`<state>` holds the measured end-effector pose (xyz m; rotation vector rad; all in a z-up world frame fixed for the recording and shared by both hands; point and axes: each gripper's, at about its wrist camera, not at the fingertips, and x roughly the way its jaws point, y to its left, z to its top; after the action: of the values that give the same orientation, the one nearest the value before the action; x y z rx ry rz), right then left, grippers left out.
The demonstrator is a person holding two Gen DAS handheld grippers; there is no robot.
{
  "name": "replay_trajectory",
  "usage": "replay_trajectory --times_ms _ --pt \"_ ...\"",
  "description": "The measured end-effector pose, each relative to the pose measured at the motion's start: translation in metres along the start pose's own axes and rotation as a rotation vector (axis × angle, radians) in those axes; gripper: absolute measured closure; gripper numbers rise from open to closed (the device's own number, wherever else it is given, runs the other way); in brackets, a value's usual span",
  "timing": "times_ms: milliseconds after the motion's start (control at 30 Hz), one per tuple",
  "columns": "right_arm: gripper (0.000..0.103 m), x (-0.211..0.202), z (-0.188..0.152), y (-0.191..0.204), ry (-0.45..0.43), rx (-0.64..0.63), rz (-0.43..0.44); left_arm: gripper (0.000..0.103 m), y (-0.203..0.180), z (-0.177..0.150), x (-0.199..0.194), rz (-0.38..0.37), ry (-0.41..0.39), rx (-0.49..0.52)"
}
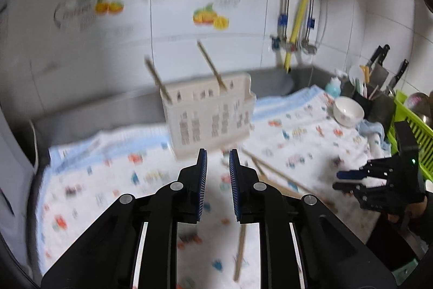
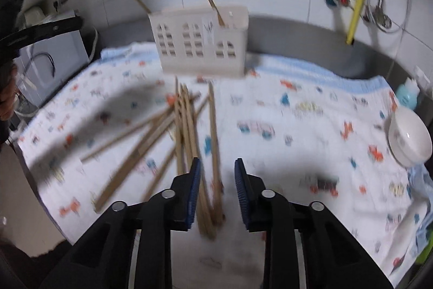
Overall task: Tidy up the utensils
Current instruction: 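Lower the left tool onto a chopstick while the right tool grasps another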
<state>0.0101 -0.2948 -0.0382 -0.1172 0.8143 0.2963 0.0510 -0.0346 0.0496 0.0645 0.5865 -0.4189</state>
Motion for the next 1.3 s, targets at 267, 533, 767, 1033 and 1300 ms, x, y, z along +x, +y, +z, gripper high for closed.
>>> replay_trajectory --times_ms 267,533,767,1033,1300 --pt "0.088 0.026 -0.023 0.000 0.067 0.002 0.007 0.086 -0.016 -0.062 0.023 -0.055 0.144 -0.051" --pt "0.090 0.041 -0.024 0.000 0.096 -0.010 0.002 0.086 -0.038 -0.096 0.047 -0.119 0.237 -0.091" --pt "0.095 0.045 -0.023 -0.001 0.094 -0.011 -0.005 0.086 -0.047 -0.107 0.064 -0.127 0.284 -0.112" --pt "0.095 0.044 -0.024 -0.002 0.090 -0.007 -0.003 0.086 -0.059 -0.114 0.081 -0.113 0.326 -0.141" --pt "0.095 0.044 -0.025 -0.002 0.088 -0.005 -0.003 0.084 -0.067 -0.114 0.089 -0.034 0.352 -0.144"
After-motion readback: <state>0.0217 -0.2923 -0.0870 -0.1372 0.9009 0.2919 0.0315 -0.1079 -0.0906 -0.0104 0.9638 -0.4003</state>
